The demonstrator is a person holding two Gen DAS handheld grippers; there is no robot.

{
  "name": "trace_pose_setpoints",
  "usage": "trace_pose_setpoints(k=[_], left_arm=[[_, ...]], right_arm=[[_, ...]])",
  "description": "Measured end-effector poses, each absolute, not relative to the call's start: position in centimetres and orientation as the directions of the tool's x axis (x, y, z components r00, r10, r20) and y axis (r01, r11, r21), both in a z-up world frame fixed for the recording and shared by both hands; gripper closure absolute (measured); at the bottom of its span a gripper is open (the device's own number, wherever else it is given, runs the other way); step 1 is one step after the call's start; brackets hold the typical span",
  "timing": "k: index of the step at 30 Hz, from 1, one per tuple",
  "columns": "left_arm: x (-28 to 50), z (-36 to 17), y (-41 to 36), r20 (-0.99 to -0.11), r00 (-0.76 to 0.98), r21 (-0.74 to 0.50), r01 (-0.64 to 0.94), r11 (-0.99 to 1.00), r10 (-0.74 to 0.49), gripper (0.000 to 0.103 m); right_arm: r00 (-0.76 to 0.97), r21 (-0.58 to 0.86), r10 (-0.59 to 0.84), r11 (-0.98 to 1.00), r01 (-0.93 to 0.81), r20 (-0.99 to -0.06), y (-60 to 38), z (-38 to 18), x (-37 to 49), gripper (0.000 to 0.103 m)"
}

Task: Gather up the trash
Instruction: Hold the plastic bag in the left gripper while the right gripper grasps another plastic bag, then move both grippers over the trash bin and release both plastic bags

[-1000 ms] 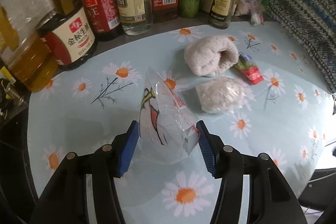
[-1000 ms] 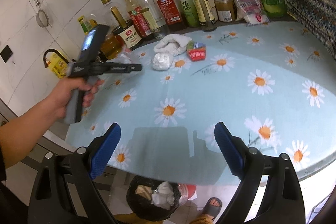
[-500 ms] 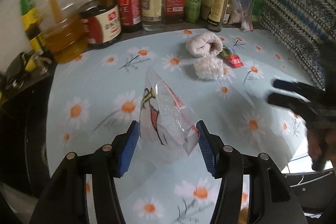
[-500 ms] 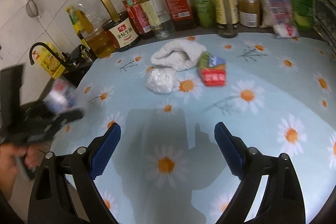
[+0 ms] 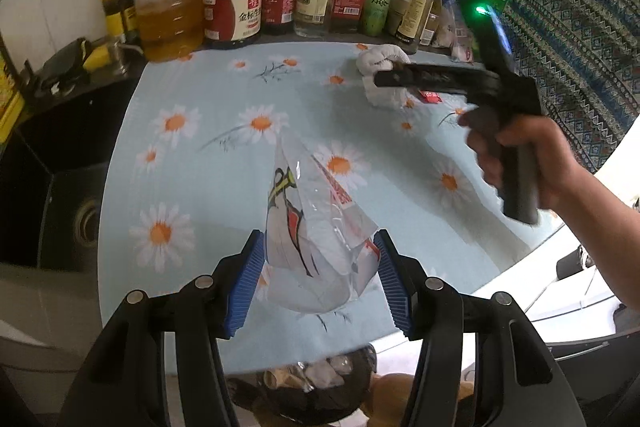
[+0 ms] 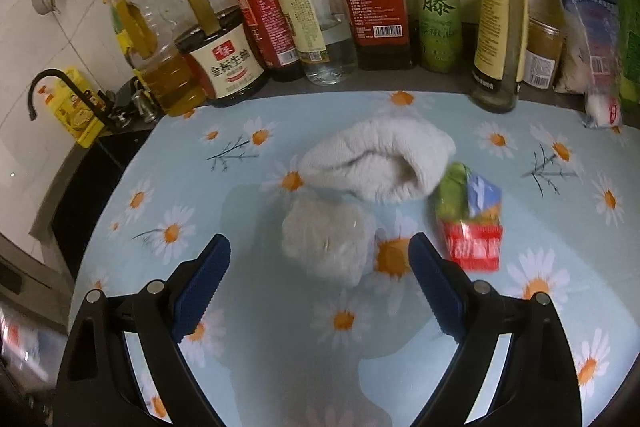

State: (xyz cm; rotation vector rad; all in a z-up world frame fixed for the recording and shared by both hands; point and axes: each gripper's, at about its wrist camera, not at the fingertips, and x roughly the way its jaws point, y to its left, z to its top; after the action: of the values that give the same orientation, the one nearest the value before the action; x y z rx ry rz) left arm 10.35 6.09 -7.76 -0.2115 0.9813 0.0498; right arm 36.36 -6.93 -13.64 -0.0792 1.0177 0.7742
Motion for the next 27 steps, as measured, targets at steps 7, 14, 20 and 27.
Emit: trace_pose_setpoints(k=[7, 14, 20, 27], left_arm=[[8.5, -7.9, 6.7, -0.832, 0.554, -0.162, -0.168, 0.972, -0.042, 0.049], [8.0, -8.0, 7.4, -0.837, 0.546, -0.162, -0.184, 0.969, -0.036, 0.049], [8.0, -7.9, 7.4, -0.834, 0.550, -0.162, -0.179, 0.970, -0.037, 0.049], [8.3, -7.6, 7.3, -0.828, 0.560, -0.160, -0.163, 0.973, -0.043, 0.049]], right_arm=[[0.283, 0.239, 0.477, 0.769, -0.592, -0.832, -5.3, -15.3, 37.9, 0.035], [0.279, 0.223, 0.459, 0.772, -0.595, -0.844, -5.0, -15.8, 37.8, 0.046], [0.285, 0.227, 0.469, 0.768, -0.599, -0.836, -5.4, -15.0, 37.4, 0.046], [0.291, 0.236, 0.490, 0.757, -0.609, -0.822, -6.3, -13.3, 36.1, 0.046]])
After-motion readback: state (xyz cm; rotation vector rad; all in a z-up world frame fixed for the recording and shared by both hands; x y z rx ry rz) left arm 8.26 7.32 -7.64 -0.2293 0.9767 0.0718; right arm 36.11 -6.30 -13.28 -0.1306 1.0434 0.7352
